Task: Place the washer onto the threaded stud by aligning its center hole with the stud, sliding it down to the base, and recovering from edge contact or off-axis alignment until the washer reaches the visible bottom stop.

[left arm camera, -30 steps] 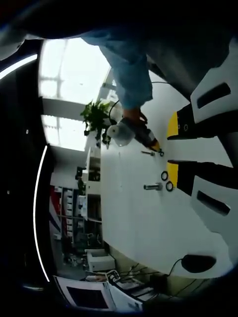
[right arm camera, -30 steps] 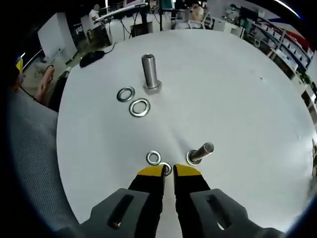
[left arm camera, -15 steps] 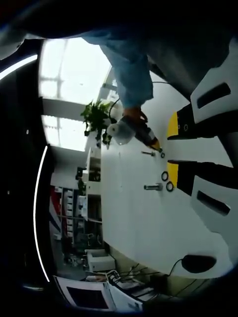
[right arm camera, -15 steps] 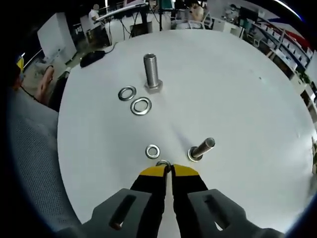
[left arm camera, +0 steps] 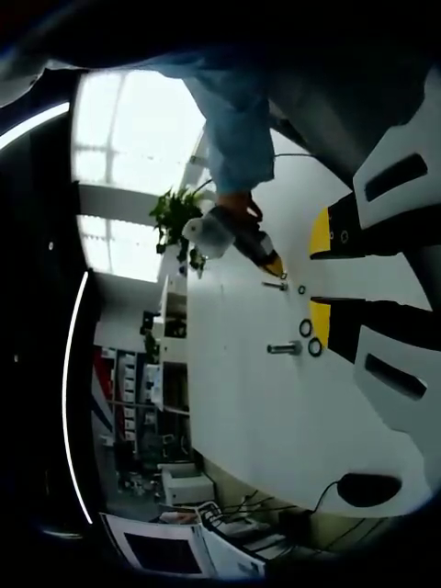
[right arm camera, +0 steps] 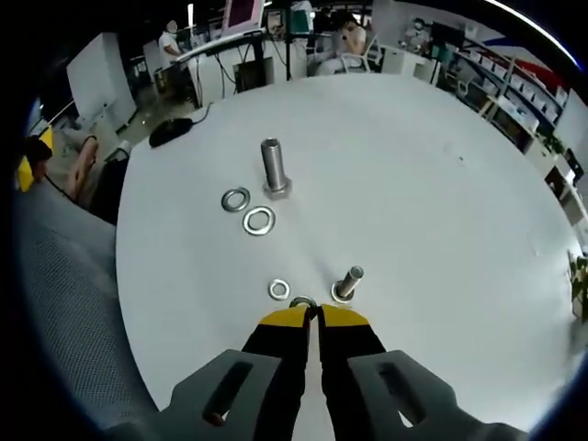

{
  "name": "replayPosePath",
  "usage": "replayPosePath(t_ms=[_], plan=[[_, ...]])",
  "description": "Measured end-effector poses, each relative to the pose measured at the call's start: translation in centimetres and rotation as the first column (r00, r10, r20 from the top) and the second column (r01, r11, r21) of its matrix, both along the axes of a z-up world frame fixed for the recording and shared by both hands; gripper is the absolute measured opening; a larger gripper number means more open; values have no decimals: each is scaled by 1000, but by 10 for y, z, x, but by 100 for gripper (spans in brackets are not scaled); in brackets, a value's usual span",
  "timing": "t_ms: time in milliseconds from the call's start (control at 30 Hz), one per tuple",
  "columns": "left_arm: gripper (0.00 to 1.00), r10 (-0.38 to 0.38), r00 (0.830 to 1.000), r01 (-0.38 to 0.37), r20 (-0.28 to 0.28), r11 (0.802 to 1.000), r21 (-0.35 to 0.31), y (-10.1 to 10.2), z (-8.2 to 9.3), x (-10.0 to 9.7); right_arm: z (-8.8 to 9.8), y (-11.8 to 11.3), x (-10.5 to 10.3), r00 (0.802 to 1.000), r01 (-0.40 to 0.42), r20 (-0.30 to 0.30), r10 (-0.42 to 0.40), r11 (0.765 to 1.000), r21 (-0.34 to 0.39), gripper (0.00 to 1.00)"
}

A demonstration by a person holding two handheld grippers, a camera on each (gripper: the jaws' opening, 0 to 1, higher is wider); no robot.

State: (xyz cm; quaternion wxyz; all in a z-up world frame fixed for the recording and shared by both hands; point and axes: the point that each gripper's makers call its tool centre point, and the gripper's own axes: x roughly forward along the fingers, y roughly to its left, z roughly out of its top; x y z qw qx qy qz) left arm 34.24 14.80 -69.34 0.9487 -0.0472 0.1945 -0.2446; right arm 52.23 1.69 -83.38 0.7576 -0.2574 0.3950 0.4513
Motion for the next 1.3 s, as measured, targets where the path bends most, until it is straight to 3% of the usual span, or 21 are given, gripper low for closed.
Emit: replayPosePath(t_ms=[233,667,1300], plan=[[14,0,1000,0,5,1000,1,1,1,1,19,3,6,999,-2,44,1,1000,28,5],[14,4,1000,-4,7,1000,3,1,1,1,34,7,25,996,-5,92,1,999,35,5],[14,6,1000,-6,3,1000,2,1,0,1,23,3,35,996,-7,85,8,1000,-12,6]])
